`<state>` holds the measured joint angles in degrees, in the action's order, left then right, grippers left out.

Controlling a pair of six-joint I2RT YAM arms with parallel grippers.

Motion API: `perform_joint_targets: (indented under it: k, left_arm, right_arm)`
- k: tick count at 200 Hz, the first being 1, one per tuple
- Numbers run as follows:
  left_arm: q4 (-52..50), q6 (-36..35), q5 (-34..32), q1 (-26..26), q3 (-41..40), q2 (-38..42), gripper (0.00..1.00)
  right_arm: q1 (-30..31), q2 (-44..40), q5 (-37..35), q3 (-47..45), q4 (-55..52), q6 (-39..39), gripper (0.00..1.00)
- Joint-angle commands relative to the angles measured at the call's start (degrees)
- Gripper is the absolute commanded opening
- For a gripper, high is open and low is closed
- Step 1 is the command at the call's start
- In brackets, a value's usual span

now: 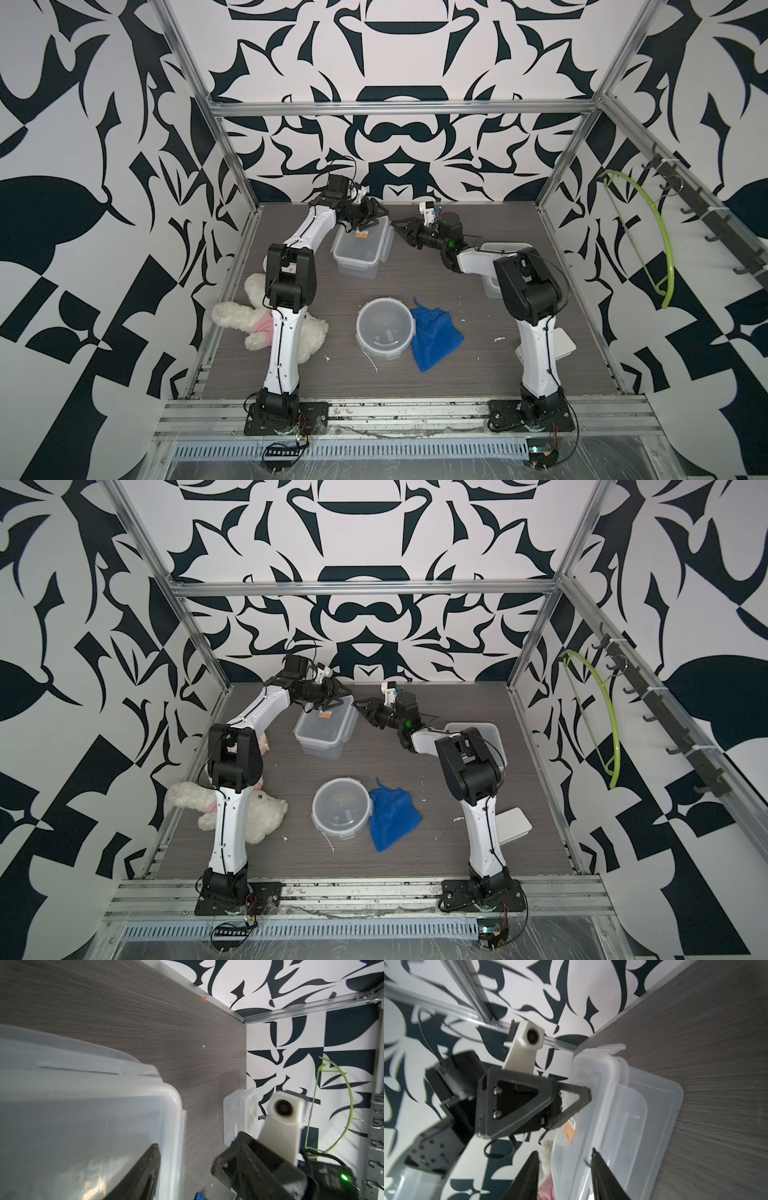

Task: Wipe the insides of the lunch boxes
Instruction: Open the fastener of the lunch box, then adjust the lunch box at the center of the board.

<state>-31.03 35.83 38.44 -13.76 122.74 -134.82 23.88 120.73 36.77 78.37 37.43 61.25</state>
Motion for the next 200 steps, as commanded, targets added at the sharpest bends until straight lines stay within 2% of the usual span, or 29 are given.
perform_joint_targets:
  k: [1,15,27,43,82,103,134,168,200]
  left_arm:
    - [-13.4,1.3,-8.1,2.2,6.8,-3.7,0.64]
    - [-14.4,1.9,-8.9,3.8,14.2,-4.9,0.66]
    - [-14.2,2.7,-9.3,5.2,19.5,-6.5,0.67]
    - [-11.9,4.2,-9.3,7.0,22.8,-8.9,0.67]
    - [-2.6,9.0,-5.9,10.4,23.2,-14.0,0.67]
    - [3.0,11.5,-3.7,10.9,23.6,-16.2,0.7]
    - [10.5,17.0,1.4,10.4,26.9,-21.3,0.74]
    - [14.2,18.3,3.2,8.7,26.7,-23.9,0.75]
    - [14.3,17.6,4.8,8.1,18.9,-21.4,0.71]
  right_arm:
    - [3.1,-8.6,-4.0,4.1,-24.5,-21.5,0.37]
    - [5.4,-10.5,-11.2,7.4,-38.2,-29.8,0.34]
    - [7.8,-11.4,-15.8,9.9,-46.2,-34.8,0.25]
    - [11.9,-11.1,-19.4,12.6,-52.6,-39.1,0.0]
    - [22.2,-5.2,-20.8,20.2,-59.3,-45.4,0.0]
    - [25.3,-1.1,-21.2,25.0,-62.9,-47.0,0.0]
    - [25.8,1.6,-20.4,27.7,-66.8,-46.3,0.0]
    - [25.4,2.1,-26.2,27.3,-70.4,-46.1,0.0]
    - [21.1,-0.3,-27.9,22.5,-66.5,-42.0,0.0]
